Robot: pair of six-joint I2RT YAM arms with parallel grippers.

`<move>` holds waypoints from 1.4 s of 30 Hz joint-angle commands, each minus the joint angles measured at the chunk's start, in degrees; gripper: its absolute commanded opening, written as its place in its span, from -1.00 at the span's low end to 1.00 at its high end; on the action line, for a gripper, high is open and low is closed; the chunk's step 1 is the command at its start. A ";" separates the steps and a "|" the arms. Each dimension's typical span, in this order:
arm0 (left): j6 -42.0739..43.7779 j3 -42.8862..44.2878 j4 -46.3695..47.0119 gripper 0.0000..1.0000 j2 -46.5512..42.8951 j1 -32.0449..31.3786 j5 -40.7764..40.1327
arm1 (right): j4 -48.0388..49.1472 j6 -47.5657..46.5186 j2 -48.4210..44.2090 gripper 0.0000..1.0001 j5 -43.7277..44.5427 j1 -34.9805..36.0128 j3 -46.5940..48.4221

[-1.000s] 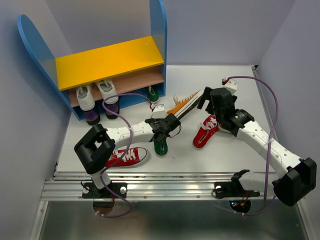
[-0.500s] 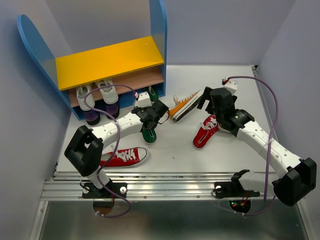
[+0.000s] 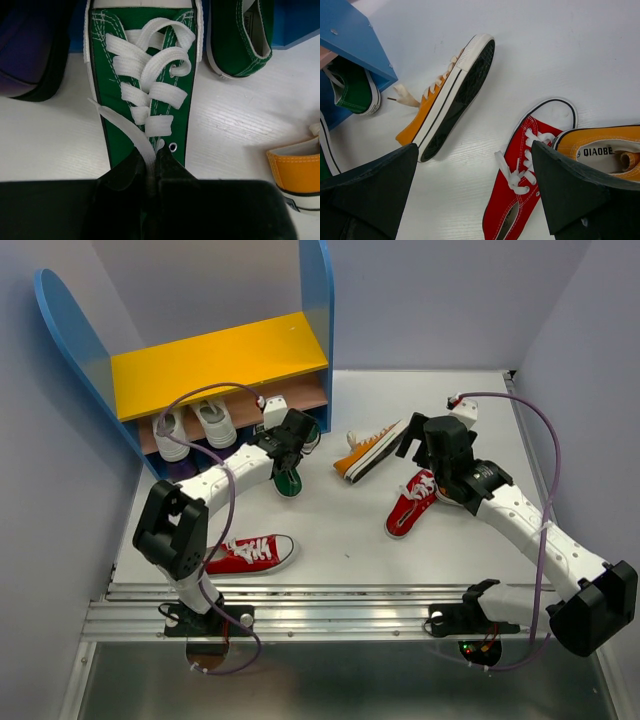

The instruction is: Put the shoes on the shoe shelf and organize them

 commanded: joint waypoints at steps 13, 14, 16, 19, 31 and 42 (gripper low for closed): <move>7.15 9.94 11.74 -1.00 9.89 5.05 -0.27 | -0.40 -0.41 -1.64 1.00 0.59 -0.01 1.07; 7.24 10.29 11.74 -1.00 10.67 5.84 0.16 | -0.49 -0.41 -1.72 1.00 0.50 -0.01 1.07; 7.15 10.64 12.09 -1.00 11.21 6.55 0.69 | -0.66 -0.41 -1.64 1.00 0.33 -0.01 1.25; 7.33 10.47 12.36 -1.00 11.56 7.34 2.80 | -0.75 -0.41 -1.72 1.00 0.15 -0.01 1.33; 6.10 1.87 9.37 0.32 1.02 6.55 6.32 | -1.02 0.38 -1.55 1.00 -0.81 -0.01 1.07; -1.98 -2.89 3.39 0.37 -1.27 0.23 1.05 | -0.75 1.26 0.39 1.00 -2.05 -0.01 1.33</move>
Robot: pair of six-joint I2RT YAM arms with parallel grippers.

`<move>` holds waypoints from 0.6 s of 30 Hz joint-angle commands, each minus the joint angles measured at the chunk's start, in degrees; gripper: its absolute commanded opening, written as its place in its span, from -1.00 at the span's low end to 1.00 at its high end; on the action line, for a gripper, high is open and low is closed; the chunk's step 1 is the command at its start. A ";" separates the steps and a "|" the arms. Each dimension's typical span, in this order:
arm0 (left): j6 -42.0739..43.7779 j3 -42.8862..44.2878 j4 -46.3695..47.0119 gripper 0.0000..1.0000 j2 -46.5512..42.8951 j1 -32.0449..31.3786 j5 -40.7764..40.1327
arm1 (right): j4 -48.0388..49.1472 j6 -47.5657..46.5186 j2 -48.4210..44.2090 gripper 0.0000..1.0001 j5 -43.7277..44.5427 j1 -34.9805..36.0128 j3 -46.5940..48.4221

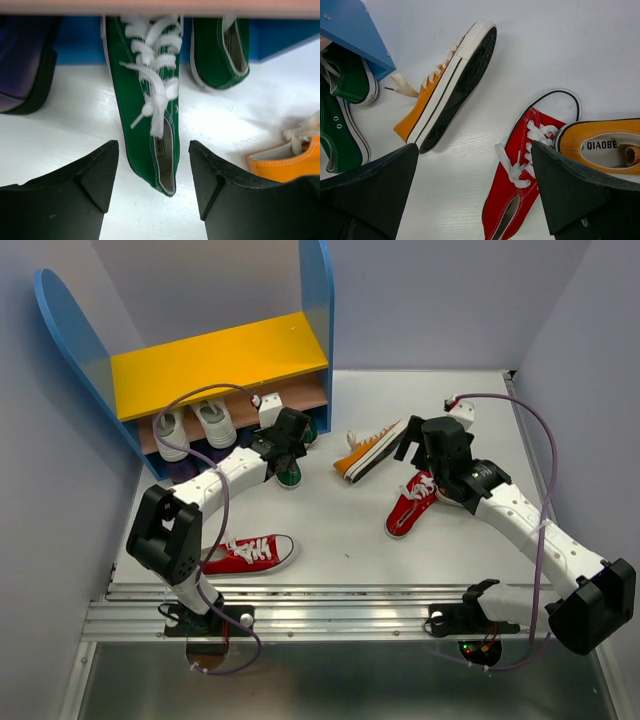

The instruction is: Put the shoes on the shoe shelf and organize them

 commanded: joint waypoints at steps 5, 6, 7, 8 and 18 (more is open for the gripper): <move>-8.57 -2.63 -4.15 0.22 1.35 -4.79 -5.06 | 0.80 0.30 -0.47 1.00 0.16 -0.01 1.33; -9.18 -2.89 -4.16 0.22 1.62 -4.88 -5.06 | 0.80 0.30 -0.56 1.00 0.16 -0.01 1.25; -9.62 -3.07 -4.07 0.22 1.88 -5.06 -4.98 | 0.80 0.30 -0.64 1.00 0.25 -0.01 1.16; -9.63 -3.07 -4.07 0.22 2.67 -5.23 -4.89 | 0.89 0.21 -0.82 1.00 0.25 -0.01 1.07; -9.98 -2.28 -3.19 0.25 8.12 -5.32 -5.06 | 0.80 0.38 -0.82 1.00 0.07 -0.01 0.72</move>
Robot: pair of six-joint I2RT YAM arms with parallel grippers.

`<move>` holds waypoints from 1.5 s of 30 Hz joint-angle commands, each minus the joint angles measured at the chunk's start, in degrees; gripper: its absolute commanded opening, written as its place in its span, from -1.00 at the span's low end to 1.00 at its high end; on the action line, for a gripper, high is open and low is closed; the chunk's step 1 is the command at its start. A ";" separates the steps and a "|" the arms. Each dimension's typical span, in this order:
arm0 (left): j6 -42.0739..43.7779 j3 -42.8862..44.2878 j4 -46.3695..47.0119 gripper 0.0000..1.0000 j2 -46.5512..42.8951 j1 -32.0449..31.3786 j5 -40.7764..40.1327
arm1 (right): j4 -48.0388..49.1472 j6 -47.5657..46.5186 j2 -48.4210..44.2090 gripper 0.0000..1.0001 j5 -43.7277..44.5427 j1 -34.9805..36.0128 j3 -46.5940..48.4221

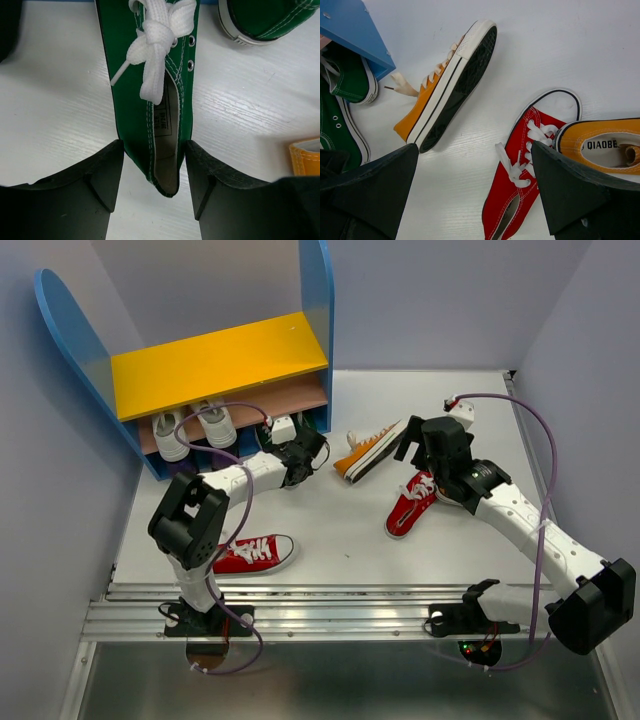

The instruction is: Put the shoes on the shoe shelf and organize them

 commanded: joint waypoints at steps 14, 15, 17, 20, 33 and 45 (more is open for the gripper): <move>-1.16 3.91 -3.83 -1.00 0.92 -0.16 -9.41 | 0.87 -0.34 -1.21 1.00 0.43 -0.01 0.98; -1.17 4.36 -5.06 -1.00 0.13 -0.16 -12.39 | 0.95 -0.34 -1.30 1.00 0.51 -0.01 0.98; -0.03 4.89 -4.90 -1.00 -1.28 -0.16 -15.21 | 0.95 -0.34 -1.39 1.00 0.34 -0.01 0.89; 2.34 5.59 -3.32 -1.00 -2.07 0.27 -15.76 | 0.87 -0.17 -1.39 1.00 0.25 -0.01 0.89; 13.68 9.37 8.27 -1.00 -1.90 3.17 -11.55 | 0.87 -0.34 -2.97 1.00 0.51 -0.01 0.63; 18.69 10.78 14.35 -1.00 1.70 5.29 -6.80 | 0.69 -0.52 -3.59 1.00 0.34 -0.01 0.54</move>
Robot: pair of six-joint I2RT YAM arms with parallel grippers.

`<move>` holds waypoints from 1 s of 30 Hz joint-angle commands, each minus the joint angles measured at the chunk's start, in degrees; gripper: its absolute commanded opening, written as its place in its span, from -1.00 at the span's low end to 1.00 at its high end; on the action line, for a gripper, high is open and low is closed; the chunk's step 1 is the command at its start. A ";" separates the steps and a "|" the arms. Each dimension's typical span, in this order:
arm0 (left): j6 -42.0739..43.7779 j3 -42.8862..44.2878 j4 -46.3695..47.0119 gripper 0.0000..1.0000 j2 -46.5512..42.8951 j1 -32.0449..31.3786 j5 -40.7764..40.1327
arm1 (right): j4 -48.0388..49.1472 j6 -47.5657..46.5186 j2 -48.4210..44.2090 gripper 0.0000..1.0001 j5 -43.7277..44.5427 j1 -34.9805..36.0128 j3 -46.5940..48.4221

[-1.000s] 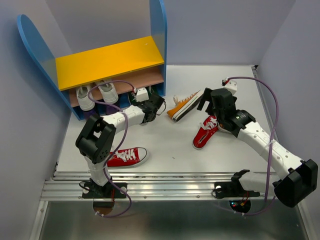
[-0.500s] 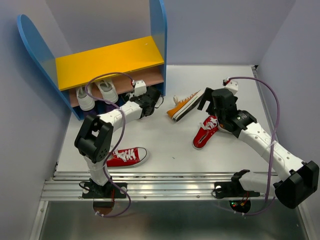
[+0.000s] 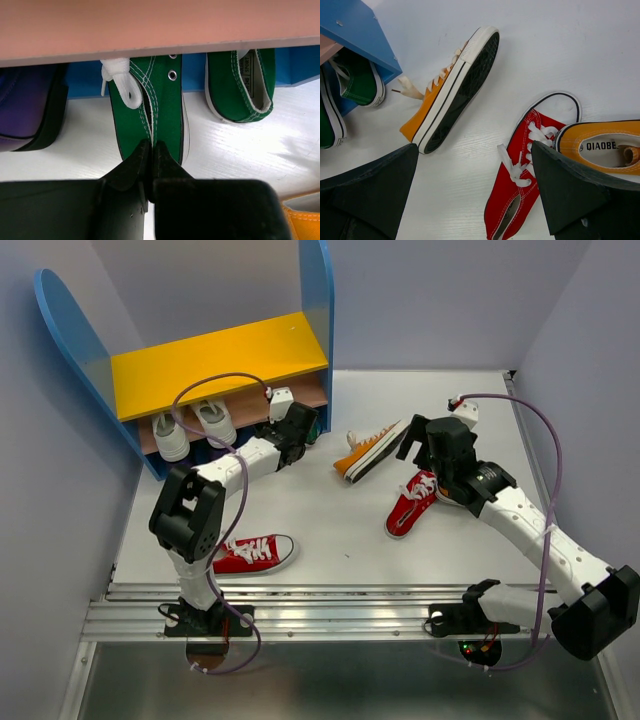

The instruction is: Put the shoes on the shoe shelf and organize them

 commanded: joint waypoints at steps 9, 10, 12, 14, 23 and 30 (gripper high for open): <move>5.85 5.85 10.14 -1.00 2.85 2.04 -1.17 | -0.10 -0.12 -2.50 1.00 0.95 -0.01 0.37; 6.03 5.94 10.23 -1.00 3.12 2.12 -1.17 | -0.01 -0.21 -2.41 1.00 0.95 -0.01 0.37; 6.56 6.11 10.67 -1.00 3.73 2.56 -0.65 | -0.19 -0.03 -2.50 1.00 1.04 -0.01 0.46; 6.82 6.03 10.85 -1.00 3.91 2.83 -0.29 | -0.28 -0.03 -2.50 1.00 1.22 -0.01 0.63; 8.58 5.76 13.66 -1.00 5.67 3.88 2.26 | -0.63 0.23 -2.76 1.00 1.04 -0.01 0.54; 6.56 5.59 11.38 -1.00 5.85 3.88 -0.02 | -0.80 0.49 -3.03 1.00 0.95 -0.01 0.28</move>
